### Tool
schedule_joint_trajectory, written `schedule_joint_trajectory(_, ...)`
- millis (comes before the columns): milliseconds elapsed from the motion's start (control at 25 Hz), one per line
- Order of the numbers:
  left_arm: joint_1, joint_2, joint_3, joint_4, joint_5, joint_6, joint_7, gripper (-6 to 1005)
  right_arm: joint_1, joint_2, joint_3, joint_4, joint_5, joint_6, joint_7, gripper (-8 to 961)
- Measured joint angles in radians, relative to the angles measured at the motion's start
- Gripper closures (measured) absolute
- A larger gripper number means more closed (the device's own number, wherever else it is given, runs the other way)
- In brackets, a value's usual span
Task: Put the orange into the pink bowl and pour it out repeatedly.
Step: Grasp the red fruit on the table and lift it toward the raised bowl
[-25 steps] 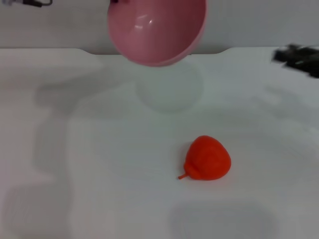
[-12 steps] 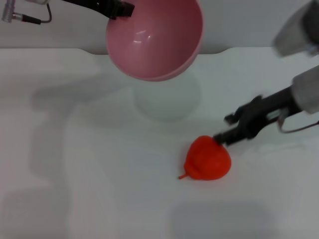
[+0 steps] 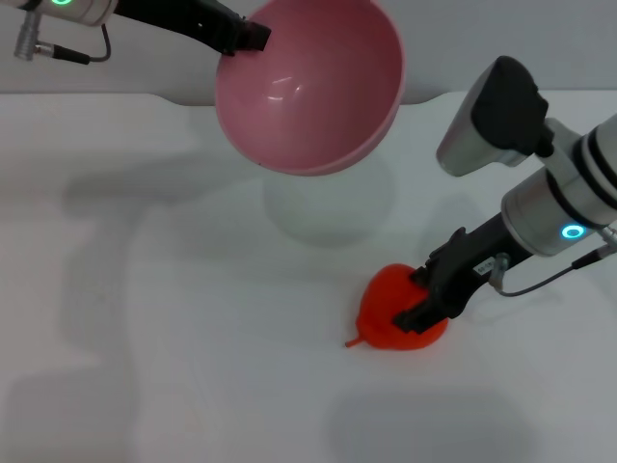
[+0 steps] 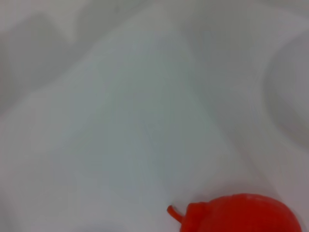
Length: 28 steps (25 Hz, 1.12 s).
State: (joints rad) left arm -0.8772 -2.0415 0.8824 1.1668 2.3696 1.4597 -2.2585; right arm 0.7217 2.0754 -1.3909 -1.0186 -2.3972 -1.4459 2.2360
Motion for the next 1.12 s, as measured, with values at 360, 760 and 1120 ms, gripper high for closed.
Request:
schedule_joint_trajectory(360, 0.009, -0.006, 0.0, 0.003, -0.001, 0.003, 0.0, 955, 0.004, 0.001, -0.1, 0.009, -0.015, 0.092, 0.05, 408)
schedule_joint_trajectory(760, 0.026, -0.008, 0.0, 0.004, -0.003, 0.006, 0.001, 955, -0.011, 0.002, -0.171, 0.008, -0.044, 0.142, 0.073, 416)
schedule_joint_trajectory(1120, 0.036, -0.01, 0.0, 0.004, -0.005, 0.008, 0.001, 956, -0.027, 0.002, -0.18, -0.027, -0.045, 0.143, 0.078, 580)
